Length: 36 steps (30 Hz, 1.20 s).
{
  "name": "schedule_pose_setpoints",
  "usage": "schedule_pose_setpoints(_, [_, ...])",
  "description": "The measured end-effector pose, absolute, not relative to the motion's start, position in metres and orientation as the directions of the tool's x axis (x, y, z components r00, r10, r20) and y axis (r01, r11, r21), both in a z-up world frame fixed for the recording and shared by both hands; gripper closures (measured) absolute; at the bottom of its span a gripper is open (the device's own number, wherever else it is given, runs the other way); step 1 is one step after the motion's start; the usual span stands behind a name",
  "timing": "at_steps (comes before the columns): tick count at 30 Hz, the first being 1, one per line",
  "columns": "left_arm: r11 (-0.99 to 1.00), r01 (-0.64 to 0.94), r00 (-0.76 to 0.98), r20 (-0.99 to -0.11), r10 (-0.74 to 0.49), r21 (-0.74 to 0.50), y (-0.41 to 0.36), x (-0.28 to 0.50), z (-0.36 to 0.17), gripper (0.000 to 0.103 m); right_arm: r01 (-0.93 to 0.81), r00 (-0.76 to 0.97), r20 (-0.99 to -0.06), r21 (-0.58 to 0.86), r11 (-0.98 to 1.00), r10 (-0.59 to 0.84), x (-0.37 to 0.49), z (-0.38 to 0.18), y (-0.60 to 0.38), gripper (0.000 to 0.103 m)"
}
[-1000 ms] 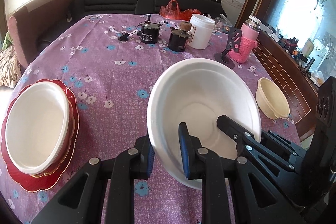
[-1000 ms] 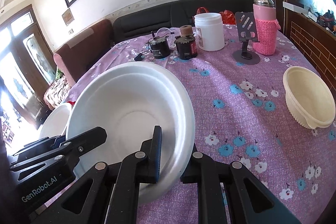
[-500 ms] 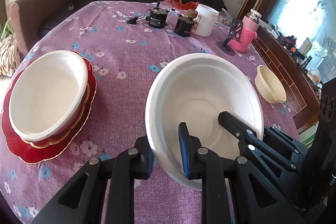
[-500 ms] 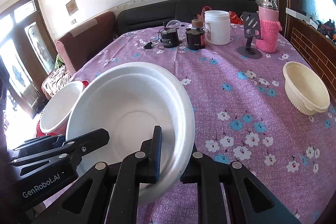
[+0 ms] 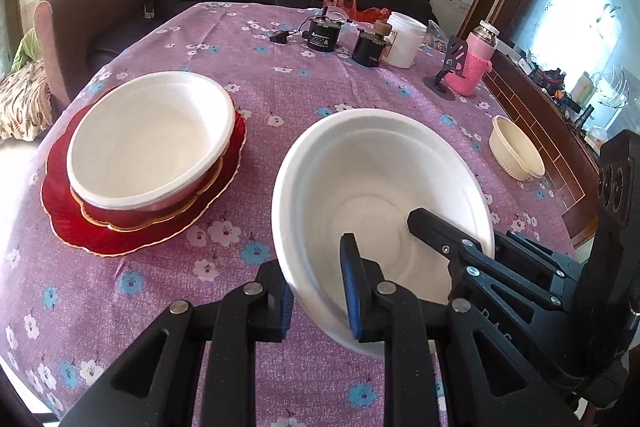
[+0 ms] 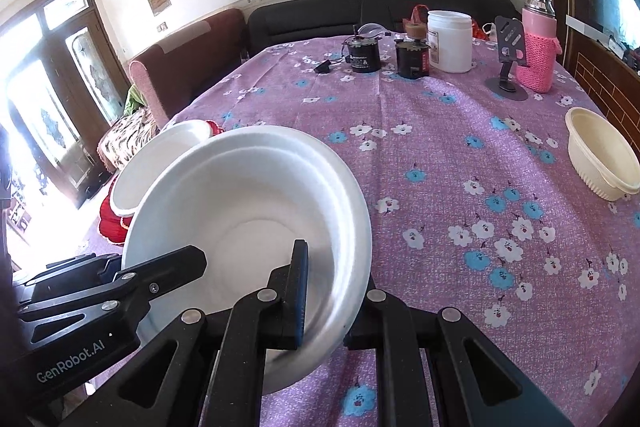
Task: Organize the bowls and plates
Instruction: 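Carry the held white plate with both grippers over the red plate stack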
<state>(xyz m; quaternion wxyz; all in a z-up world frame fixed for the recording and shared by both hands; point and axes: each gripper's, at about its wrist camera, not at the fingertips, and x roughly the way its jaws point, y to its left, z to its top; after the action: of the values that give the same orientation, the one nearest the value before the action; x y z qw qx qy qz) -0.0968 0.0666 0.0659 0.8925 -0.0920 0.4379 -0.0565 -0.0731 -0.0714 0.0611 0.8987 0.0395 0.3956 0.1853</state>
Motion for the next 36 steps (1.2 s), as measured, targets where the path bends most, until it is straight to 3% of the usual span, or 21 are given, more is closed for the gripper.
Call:
schedule_pose_setpoints(23, [0.972, -0.047, 0.712, -0.69, -0.128, -0.229, 0.121, -0.158, 0.101, 0.082, -0.436, 0.624, -0.655, 0.161, 0.886, 0.426, -0.115, 0.098, -0.01, 0.089])
schedule_pose_setpoints(36, [0.962, -0.142, 0.755, -0.654, -0.047, -0.233, 0.173, -0.155, 0.118, 0.082, -0.523, 0.62, -0.642, 0.091, 0.847, 0.452, -0.102, 0.125, 0.05, 0.089])
